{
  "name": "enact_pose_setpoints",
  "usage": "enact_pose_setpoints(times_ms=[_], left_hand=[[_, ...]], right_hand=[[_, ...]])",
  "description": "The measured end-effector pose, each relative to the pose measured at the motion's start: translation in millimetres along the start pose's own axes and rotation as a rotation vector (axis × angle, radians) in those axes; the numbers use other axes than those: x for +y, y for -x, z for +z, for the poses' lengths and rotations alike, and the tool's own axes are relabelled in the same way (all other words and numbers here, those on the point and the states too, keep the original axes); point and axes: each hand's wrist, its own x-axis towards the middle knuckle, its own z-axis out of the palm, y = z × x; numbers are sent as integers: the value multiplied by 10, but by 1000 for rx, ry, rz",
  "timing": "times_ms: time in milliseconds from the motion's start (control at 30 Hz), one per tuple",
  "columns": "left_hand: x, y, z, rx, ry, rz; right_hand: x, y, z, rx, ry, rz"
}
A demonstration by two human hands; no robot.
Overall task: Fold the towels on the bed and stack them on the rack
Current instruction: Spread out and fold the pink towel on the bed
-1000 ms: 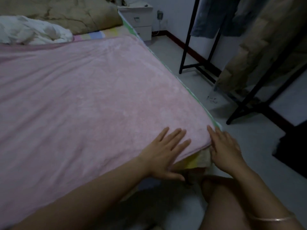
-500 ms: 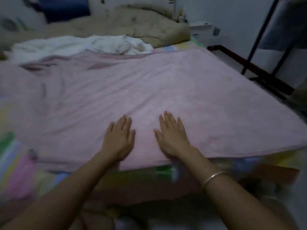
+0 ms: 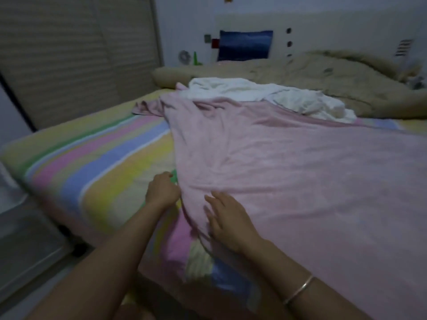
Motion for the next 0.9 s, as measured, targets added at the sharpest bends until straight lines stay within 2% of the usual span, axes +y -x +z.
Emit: enact_pose_setpoints(times_ms=[33, 100, 167, 200, 333, 433, 533, 600, 667, 700, 800, 833, 900], left_hand=[[-54, -146, -64, -16, 146, -125], [-96, -381, -102, -65, 583, -327], [-136, -657, -129, -102, 885, -430], [-168, -796, -137, -132, 947, -445], [-252, -1364, -222, -182, 990, -403], [-263, -1773, -267, -167, 982, -393], [-262, -2110, -240, -253, 1008, -405], [-251, -2341, -183, -284, 969, -388], [-204, -2577, -80, -285, 889, -352], [-155, -2672, -29, -295, 888, -334], [90, -2952, 126, -378, 923, -272], [192, -3013, 178, -408, 936, -253], [377, -3068, 284, -443, 916, -199]], right_hand=[[10, -167, 87, 51, -33, -35], [-14, -490, 214, 62, -93, -86], [-90, -923, 391, -42, -112, -107], [-114, -1134, 483, -130, -86, -118], [-121, -1898, 915, -303, 226, -139], [-85, -2391, 1139, -318, 408, -80], [-18, -2756, 1233, -354, 573, -2], [72, -2940, 1279, -363, 587, 91], [247, -3113, 1255, -299, 429, 179], [360, -3185, 1185, -205, 282, 250], [904, -3343, 779, 233, -191, 673], [1146, -3329, 606, 342, -214, 799], [1660, -3209, 333, 407, -95, 986]])
